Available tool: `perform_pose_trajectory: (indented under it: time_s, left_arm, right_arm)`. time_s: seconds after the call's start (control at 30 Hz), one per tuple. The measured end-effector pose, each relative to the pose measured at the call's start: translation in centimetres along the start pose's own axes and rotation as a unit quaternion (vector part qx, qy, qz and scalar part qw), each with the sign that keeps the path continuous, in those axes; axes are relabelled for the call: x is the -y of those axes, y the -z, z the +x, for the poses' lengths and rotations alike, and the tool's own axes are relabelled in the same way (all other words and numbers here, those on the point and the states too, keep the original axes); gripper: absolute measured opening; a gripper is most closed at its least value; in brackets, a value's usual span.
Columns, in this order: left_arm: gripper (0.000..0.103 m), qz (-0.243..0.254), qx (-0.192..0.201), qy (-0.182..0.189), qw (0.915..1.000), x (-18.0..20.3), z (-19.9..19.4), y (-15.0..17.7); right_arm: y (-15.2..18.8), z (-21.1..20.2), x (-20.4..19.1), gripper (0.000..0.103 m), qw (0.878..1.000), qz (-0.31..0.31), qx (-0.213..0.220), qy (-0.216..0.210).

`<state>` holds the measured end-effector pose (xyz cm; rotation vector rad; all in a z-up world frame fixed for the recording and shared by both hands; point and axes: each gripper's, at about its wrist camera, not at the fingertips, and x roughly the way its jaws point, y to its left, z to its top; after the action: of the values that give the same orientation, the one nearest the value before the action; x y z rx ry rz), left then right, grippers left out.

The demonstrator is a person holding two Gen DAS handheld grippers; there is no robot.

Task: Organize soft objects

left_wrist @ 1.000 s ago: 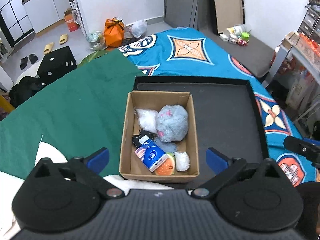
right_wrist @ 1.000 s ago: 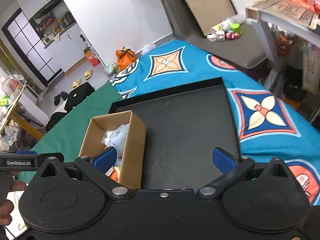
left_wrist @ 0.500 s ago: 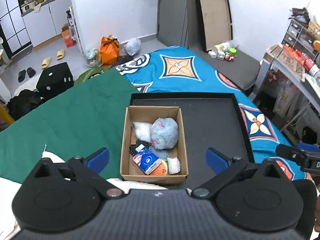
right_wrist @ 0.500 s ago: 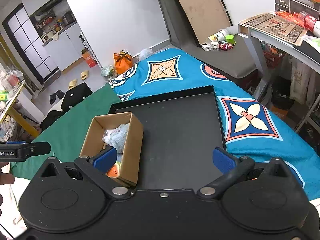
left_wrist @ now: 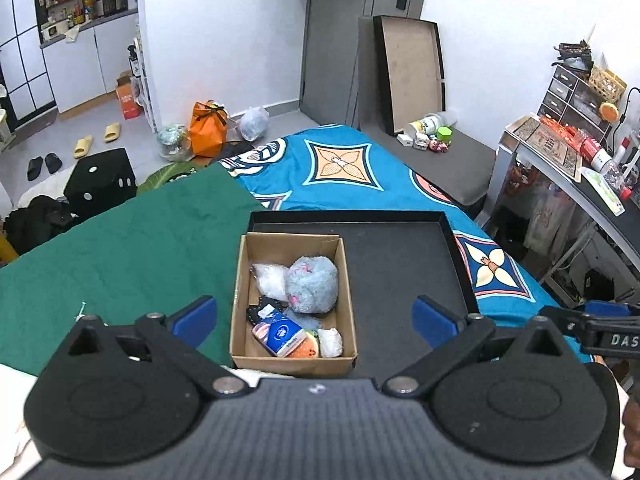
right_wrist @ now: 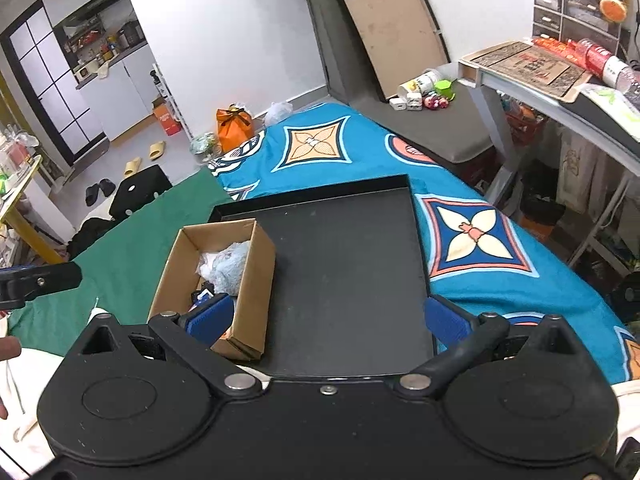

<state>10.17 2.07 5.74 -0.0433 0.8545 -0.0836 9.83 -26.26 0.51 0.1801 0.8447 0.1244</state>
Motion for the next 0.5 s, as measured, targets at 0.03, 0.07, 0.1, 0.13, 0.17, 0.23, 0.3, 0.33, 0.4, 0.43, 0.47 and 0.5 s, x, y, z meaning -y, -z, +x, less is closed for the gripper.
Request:
perform_pose_trajectory:
  time_s: [0.03,0.07,0.1,0.13,0.17,0.23,0.3,0.33,0.4,0.43,0.47,0.5]
  left_arm:
    - [0.103,-0.001,0.002,-0.002,1.0,-0.1,-0.1,0.1]
    - [0.103,-0.002,0.002,0.0,1.0,-0.2,-0.2,0.3]
    - [0.103,-0.002,0.001,0.003,1.0,-0.2,-0.4,0.5]
    - [0.103,0.0,0.001,0.003,1.0,-0.2,-0.5,0.7]
    - [0.103,0.002,0.001,0.003,1.0,-0.2,-0.5,0.9]
    - [0.103,0.004,0.001,0.003,1.0,-0.2,-0.7,1.2]
    - [0.103,0.004,0.001,0.003,1.0,-0.3,-0.9,1.4]
    - [0.103,0.004,0.001,0.003,1.0,-0.3,-0.9,1.4]
    - [0.103,0.003,0.001,0.002,1.0,-0.4,-1.1,1.6]
    - [0.103,0.004,0.001,0.0,1.0,-0.4,-1.1,1.7]
    - [0.103,0.004,0.001,-0.002,1.0,-0.5,-1.1,1.8]
    - [0.103,0.003,-0.001,-0.006,1.0,-0.5,-1.0,1.9]
  right_arm:
    - [0.1,-0.2,0.0,0.103,1.0,0.0,0.002,0.001]
    - [0.2,-0.5,0.0,0.103,1.0,0.001,0.005,0.001]
    - [0.3,-0.7,0.0,0.103,1.0,0.001,0.007,0.003]
    - [0.5,-0.9,0.1,0.103,1.0,0.002,0.009,0.005]
    - [0.6,-1.0,0.2,0.103,1.0,0.003,0.009,0.008]
    - [0.8,-1.2,0.3,0.103,1.0,0.008,0.008,0.011]
    - [1.1,-1.4,0.5,0.103,1.0,0.012,0.005,0.016]
    - [1.3,-1.6,0.6,0.103,1.0,0.013,0.003,0.018]
    - [1.6,-1.9,0.6,0.103,0.999,0.013,0.003,0.029]
    - [1.7,-2.0,0.5,0.103,0.999,0.013,0.003,0.033]
    - [1.8,-2.1,0.6,0.103,0.999,0.016,0.002,0.034]
    - [1.9,-2.2,0.7,0.103,0.999,0.018,0.002,0.031]
